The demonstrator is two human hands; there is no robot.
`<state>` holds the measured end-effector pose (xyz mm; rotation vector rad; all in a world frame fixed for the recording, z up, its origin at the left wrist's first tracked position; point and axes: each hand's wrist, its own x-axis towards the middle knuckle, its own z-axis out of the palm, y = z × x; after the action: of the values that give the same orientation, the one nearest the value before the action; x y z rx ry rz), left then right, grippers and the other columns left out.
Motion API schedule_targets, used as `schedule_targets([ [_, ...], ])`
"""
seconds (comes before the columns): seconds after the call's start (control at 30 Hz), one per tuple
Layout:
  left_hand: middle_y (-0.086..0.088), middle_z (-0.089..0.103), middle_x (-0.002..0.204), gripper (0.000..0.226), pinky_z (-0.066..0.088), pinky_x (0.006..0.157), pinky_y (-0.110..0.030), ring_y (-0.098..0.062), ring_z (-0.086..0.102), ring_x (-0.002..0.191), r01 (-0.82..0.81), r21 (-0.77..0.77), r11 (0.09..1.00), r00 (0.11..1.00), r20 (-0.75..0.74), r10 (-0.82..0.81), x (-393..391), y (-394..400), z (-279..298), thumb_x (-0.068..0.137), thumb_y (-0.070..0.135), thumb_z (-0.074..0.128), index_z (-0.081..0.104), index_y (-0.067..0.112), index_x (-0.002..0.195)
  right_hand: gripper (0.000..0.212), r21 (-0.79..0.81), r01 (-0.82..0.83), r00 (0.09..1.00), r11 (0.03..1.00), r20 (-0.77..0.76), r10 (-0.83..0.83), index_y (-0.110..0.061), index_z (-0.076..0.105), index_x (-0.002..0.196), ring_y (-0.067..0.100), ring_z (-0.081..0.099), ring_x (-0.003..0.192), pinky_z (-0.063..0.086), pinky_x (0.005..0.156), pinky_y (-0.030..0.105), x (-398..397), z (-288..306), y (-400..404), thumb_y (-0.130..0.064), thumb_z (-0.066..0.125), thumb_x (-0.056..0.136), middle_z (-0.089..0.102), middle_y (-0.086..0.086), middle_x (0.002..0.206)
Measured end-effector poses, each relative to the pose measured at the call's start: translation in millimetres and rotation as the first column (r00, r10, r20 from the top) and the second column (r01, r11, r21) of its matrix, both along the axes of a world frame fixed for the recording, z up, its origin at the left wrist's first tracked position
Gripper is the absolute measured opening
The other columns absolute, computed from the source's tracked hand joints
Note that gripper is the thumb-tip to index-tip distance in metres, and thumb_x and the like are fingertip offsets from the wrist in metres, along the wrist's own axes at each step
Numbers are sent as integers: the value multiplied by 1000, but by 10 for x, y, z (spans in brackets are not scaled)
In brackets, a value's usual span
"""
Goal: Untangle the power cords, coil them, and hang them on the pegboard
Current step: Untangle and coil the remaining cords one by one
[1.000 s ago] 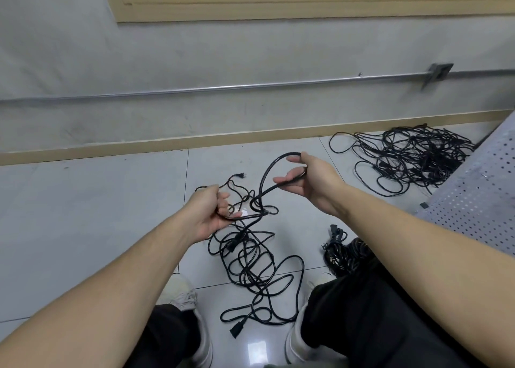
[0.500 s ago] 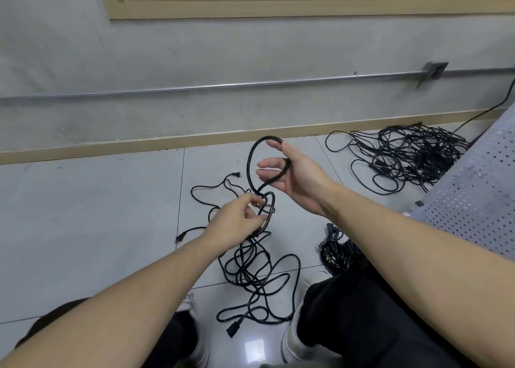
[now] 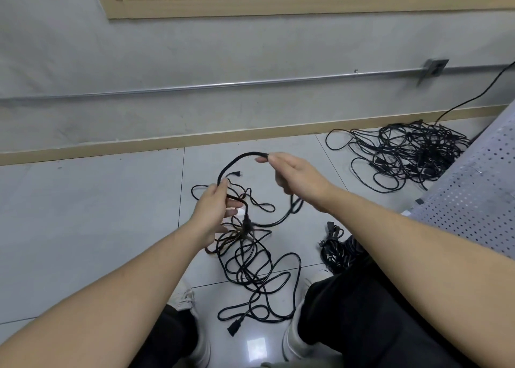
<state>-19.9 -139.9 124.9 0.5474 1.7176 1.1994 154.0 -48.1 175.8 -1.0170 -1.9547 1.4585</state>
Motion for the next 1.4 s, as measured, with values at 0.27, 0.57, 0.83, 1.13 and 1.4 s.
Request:
schedule_targets([
  [0.27, 6, 35, 127, 31, 33, 85, -30, -5, 49, 87, -287, 208, 935, 901, -274, 337, -177, 75, 32, 103, 45, 51, 49, 15, 111, 30, -44, -67, 992, 997, 105, 71, -37, 73, 100, 14, 38, 59, 37, 59, 26, 163, -42, 49, -38, 44, 108, 47, -5, 66],
  [0.57, 2, 66, 72, 34, 42, 64, -34, -16, 55, 63, 128, 172, 977, 843, -537, -16, -167, 47, 80, 109, 43, 37, 56, 25, 86, 30, -193, -104, 957, 976, 247, 151, -2, 62, 113, 23, 58, 67, 54, 76, 36, 186, -79, 80, -29, 60, 100, 61, 3, 64],
  [0.83, 6, 48, 68, 17, 35, 55, -30, -9, 42, 57, 472, 93, 877, 696, -650, -306, 231, -4, 217, 106, 31, 48, 53, 20, 93, 32, -87, -117, 979, 989, 160, 130, -18, 57, 82, 16, 43, 63, 42, 61, 35, -75, 9, -84, -46, 64, 96, 46, -5, 67],
  [1.13, 0, 73, 75, 46, 55, 86, -51, -31, 68, 76, 646, -16, 763, 625, -563, -541, 22, -115, 215, 108, 46, 40, 59, 14, 80, 41, -129, 88, 993, 988, -61, -97, -25, 48, 62, 11, 39, 57, 34, 53, 23, 108, 94, 43, -42, 68, 95, 45, -6, 65],
  [1.4, 9, 61, 99, 35, 45, 84, -15, -7, 60, 94, 524, 111, 844, 772, -480, -416, 331, -8, 248, 110, 40, 38, 65, 21, 121, 37, -527, 40, 856, 849, -420, -301, 0, 54, 120, 25, 75, 97, 61, 87, 35, -142, 195, -70, -33, 58, 103, 77, 14, 101],
])
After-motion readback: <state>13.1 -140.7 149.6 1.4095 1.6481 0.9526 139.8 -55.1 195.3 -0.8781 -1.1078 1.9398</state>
